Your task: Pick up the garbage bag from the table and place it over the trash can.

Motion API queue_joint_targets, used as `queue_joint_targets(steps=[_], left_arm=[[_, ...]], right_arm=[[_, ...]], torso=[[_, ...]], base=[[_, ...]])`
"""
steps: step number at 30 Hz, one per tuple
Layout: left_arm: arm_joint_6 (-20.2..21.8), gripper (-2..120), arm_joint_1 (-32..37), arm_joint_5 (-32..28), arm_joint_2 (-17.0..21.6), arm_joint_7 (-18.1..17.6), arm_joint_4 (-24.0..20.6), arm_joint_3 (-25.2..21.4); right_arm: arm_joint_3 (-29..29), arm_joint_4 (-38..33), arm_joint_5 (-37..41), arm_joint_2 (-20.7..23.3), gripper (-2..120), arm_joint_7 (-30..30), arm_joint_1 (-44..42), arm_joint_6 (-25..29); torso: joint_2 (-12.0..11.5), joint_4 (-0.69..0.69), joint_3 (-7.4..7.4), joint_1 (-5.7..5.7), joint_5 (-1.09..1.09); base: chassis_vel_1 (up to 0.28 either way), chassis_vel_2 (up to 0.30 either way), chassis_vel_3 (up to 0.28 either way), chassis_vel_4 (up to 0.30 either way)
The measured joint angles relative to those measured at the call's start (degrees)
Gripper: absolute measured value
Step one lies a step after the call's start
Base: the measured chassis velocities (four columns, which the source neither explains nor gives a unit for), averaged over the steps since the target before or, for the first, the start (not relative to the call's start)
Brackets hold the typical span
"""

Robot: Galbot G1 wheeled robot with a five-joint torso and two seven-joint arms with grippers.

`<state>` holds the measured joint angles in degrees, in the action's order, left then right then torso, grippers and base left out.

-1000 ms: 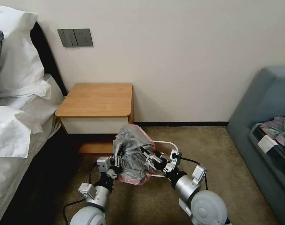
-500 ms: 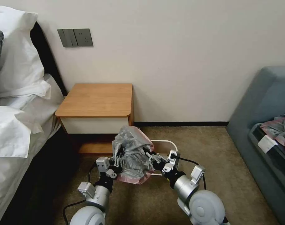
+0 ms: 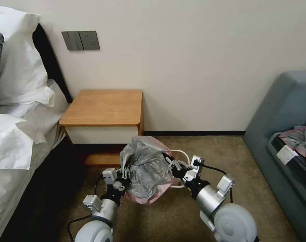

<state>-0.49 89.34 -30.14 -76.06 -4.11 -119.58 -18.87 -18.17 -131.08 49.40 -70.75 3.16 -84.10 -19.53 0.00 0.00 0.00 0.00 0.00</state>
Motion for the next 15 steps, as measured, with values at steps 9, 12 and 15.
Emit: queue_joint_targets(steps=[9, 12, 15], left_arm=[[0.2, 6, 0.0, -1.3, 0.2, -0.3, 0.0, -0.8], [0.2, 6, -0.1, -1.8, 0.3, -0.3, -0.1, -1.2], [0.2, 6, -0.1, -2.1, 0.4, -0.3, -0.1, -1.7]], right_arm=[[-2.5, -0.8, 2.7, 1.6, 0, -2.4, 0.5, -0.2], [-3.0, -0.9, 3.2, 1.7, 0, -3.2, 0.5, -0.3], [-3.5, -0.9, 3.3, 2.0, 0, -3.4, 0.5, -0.4]], torso=[[0.0, 0.00, 0.00, 0.00, 0.00], [0.0, 0.00, 0.00, 0.00, 0.00], [0.0, 0.00, 0.00, 0.00, 0.00]], base=[[0.000, 0.000, 0.000, 0.000], [0.000, 0.000, 0.000, 0.000], [0.000, 0.000, 0.000, 0.000]])
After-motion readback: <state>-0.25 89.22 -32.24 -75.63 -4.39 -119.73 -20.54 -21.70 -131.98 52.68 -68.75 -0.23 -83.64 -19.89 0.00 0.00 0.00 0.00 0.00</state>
